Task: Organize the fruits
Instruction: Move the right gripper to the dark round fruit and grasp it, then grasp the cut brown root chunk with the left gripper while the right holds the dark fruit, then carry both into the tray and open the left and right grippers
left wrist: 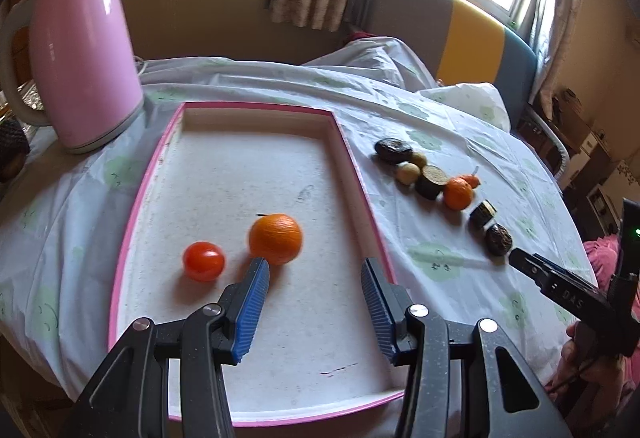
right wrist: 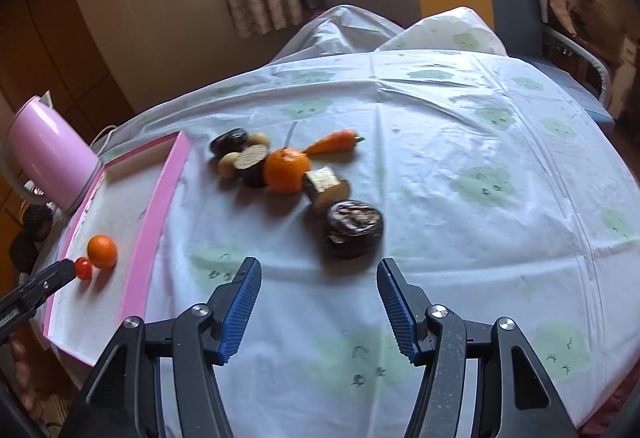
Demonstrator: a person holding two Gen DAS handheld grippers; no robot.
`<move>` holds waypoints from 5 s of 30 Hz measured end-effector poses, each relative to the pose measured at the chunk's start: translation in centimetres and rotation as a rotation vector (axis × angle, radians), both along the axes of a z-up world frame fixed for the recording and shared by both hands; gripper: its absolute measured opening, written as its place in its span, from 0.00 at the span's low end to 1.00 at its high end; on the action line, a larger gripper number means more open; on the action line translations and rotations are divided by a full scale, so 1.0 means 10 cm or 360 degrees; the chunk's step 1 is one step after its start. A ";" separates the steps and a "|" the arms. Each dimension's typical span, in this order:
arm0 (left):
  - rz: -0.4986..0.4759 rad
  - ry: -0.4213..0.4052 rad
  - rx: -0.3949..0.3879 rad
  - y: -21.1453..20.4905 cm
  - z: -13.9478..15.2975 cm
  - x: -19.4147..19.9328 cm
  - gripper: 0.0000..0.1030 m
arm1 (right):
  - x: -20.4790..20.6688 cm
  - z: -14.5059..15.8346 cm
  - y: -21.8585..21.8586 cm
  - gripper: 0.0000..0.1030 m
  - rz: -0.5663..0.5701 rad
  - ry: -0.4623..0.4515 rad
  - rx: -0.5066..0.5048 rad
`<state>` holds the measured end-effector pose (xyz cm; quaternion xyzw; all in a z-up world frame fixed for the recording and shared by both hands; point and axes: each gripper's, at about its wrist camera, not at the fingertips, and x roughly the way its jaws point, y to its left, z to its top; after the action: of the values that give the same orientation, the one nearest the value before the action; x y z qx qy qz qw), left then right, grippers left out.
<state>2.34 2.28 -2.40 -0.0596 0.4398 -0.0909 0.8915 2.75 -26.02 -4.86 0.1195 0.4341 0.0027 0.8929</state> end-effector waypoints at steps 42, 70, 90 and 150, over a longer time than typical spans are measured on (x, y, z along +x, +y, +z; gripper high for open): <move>-0.0481 0.0330 -0.0232 -1.55 -0.23 0.61 0.46 | 0.18 -0.35 -0.37 0.48 0.0002 -0.0062 -0.0289; -0.0212 0.0515 -0.0366 -1.95 -0.56 1.15 0.37 | 0.11 -0.39 -0.42 0.51 0.0018 -0.0156 -0.0217; -0.0290 0.0289 -0.0079 -1.52 -0.42 0.62 0.37 | 0.12 -0.39 -0.39 0.51 0.0022 -0.0136 -0.0260; 0.0396 0.0038 -0.0055 0.69 0.01 0.33 0.44 | 0.20 0.17 1.75 0.47 0.0886 -0.0086 0.0114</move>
<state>5.61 9.18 -2.35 -0.1301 0.4379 0.0136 0.8895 4.79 -8.47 -3.16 0.0271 0.4259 0.2664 0.8642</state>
